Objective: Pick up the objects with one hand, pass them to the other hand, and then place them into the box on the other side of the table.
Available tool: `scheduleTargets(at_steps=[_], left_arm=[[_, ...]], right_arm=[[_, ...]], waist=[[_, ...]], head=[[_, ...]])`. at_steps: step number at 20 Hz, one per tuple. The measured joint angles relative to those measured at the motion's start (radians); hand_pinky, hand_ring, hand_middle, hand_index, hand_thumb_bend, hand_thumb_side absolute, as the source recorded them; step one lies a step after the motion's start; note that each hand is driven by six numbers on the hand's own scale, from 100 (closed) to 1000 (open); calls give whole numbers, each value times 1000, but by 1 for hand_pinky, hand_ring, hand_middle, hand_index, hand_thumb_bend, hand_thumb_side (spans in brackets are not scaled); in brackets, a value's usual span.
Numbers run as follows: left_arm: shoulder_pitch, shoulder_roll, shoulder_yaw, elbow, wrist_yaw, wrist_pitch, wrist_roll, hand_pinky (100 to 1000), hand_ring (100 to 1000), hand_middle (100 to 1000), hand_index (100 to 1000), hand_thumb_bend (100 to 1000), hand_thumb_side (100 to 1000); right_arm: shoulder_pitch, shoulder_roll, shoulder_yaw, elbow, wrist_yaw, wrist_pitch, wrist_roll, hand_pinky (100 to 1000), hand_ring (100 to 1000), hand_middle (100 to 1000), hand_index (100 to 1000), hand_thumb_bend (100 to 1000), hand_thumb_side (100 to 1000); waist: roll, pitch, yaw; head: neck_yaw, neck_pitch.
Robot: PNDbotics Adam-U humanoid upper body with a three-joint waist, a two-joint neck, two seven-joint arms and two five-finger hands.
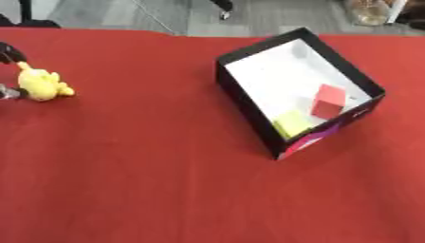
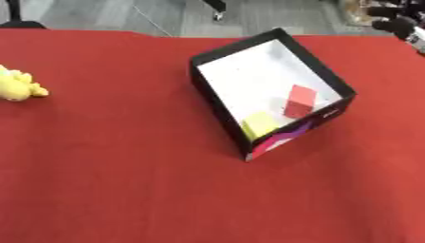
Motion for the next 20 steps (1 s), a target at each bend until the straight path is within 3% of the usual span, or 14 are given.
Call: scheduleTargets(at_steps=[6, 11, 20], left_arm=[[-2, 1, 4, 8, -38, 0, 0, 863, 857, 790, 795, 479, 100], [-8, 11, -1, -4, -103, 7, 21, 839, 871, 811, 820, 640, 100], [-10, 19, -4, -20, -264, 9, 107, 817, 880, 826, 831, 647, 100]], right_arm=[[-1, 1, 4, -3, 20, -10, 10, 1000, 1000, 1000, 1000, 100, 403], [1, 1, 4, -6, 41, -18, 11, 1000, 1000, 1000, 1000, 100, 397], [9, 3, 4, -6, 73, -38, 5, 1000, 1000, 1000, 1000, 100, 380]], waist=[[3, 15, -8], [7, 22, -12], [7, 33, -25]], head=[[18, -13], [31, -16], [48, -24]])
